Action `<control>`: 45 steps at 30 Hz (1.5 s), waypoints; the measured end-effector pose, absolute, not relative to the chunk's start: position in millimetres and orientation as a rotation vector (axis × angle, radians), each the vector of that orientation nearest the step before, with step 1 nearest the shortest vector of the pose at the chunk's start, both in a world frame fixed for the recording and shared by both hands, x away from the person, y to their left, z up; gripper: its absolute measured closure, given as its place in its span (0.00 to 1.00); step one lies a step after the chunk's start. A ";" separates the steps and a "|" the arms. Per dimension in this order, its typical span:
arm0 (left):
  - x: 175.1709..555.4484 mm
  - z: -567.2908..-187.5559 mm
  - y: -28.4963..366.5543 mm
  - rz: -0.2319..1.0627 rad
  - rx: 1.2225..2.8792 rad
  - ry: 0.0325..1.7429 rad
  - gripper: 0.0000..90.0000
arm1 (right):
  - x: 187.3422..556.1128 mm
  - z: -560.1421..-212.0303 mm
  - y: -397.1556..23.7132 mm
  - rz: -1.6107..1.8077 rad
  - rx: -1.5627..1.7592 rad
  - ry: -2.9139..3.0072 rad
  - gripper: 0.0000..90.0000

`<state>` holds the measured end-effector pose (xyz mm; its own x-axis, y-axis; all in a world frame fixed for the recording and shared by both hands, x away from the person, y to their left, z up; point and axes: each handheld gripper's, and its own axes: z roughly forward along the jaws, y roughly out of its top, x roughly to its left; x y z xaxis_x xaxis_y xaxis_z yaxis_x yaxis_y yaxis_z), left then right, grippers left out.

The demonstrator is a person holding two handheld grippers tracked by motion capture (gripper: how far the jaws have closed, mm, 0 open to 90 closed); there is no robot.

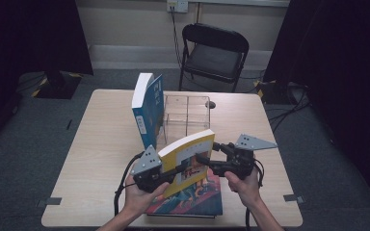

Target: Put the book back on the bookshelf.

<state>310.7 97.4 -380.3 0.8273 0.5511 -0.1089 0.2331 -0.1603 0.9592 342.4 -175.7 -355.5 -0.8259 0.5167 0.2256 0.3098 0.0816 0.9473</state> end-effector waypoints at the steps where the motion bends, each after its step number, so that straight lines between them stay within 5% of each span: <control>1: 311.5 -379.6 99.2 0.300 1.740 0.624 0.84 | 342.2 -356.2 -176.4 1.828 0.852 2.183 0.37; 28: 316.4 -376.2 172.9 0.340 1.641 0.853 0.84 | 334.8 -415.8 -246.1 1.519 1.171 2.201 0.23; 45: 344.6 -351.7 160.7 0.434 1.557 0.945 0.84 | 366.1 -463.2 -275.9 1.167 1.378 2.210 0.17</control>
